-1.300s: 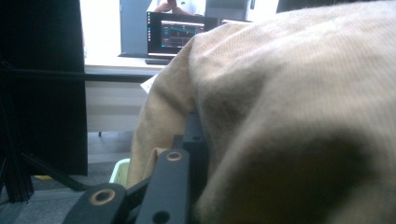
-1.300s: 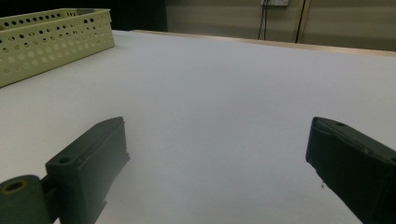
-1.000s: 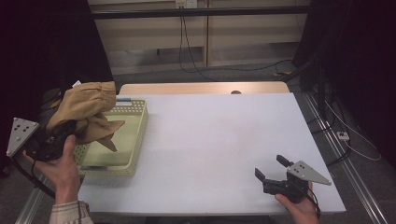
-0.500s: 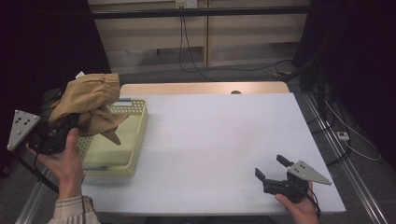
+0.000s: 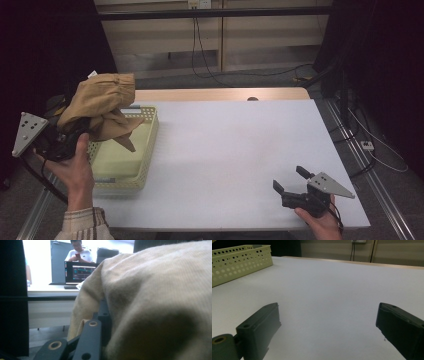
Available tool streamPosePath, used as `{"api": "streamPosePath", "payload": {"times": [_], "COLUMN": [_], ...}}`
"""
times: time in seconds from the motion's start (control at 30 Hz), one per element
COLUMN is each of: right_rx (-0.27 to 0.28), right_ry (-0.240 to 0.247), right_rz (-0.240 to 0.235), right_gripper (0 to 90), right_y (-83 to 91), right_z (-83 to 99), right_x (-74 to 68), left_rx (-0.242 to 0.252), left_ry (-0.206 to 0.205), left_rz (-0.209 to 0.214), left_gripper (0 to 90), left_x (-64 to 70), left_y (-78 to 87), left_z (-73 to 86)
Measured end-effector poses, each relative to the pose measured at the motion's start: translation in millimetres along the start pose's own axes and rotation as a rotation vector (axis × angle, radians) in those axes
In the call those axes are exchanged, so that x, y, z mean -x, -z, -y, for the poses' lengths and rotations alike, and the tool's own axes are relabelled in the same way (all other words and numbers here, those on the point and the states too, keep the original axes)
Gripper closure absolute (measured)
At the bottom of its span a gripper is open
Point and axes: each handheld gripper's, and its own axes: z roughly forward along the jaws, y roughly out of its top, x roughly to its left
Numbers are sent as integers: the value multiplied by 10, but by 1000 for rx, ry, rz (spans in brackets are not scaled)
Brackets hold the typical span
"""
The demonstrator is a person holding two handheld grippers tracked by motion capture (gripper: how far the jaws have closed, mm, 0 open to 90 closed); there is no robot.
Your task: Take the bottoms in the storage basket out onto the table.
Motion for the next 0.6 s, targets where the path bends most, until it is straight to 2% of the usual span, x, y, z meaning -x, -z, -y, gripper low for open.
{"api": "streamPosePath", "payload": {"times": [0.3,0.5,0.6], "right_rx": [-2,-2,-1], "right_ry": [2,1,0], "right_rz": [-2,-1,0], "right_gripper": [50,49,49], "right_y": [2,0,-2], "right_z": [0,1,2], "right_x": [-2,-6,-3], "left_rx": [11,5,-11], "left_ry": [-3,1,-23], "left_rz": [36,64,82], "left_gripper": [775,774,774], "left_x": [77,130,168], "left_y": [-105,-197,-231], "left_z": [-65,-29,-25]}}
